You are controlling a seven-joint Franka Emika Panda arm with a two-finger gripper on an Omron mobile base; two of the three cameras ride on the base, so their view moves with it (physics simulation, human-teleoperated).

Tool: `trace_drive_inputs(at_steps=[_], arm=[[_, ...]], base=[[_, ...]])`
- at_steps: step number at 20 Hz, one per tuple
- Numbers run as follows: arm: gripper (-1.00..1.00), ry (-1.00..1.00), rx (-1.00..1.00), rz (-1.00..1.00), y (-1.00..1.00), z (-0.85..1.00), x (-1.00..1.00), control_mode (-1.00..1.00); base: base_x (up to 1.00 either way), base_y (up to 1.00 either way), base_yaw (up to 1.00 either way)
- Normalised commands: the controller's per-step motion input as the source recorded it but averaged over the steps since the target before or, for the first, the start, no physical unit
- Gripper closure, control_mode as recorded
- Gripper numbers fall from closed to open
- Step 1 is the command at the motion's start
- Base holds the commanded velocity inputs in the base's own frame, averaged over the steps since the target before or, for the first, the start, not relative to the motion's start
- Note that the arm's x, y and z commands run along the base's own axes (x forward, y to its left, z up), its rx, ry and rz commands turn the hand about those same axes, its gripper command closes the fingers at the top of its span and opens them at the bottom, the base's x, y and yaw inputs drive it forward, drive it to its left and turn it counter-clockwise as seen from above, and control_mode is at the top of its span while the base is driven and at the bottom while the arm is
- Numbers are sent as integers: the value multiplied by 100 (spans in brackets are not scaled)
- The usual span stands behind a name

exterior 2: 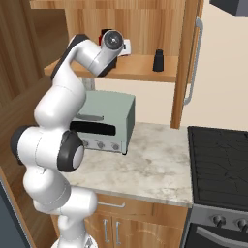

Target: Collect the paprika, ketchup, and shaker from the cabinet and place them next to the stove.

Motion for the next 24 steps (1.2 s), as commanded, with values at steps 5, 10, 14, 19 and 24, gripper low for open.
trace_drive_inputs(at_steps=[5,10,14,19,24], arm=[[100,2,-1,0,13,0,5,-100],[100,0,0,0,0,0,0,-100],[100,-4,0,-1,0,-1,-30,-100],[100,-13,0,-9,-3,-2,-93,-100],[100,2,0,-26,-17,-1,-90,-100]], base=[[0,0,0],[0,0,0],[0,0,0],[0,0,0],[0,0,0]])
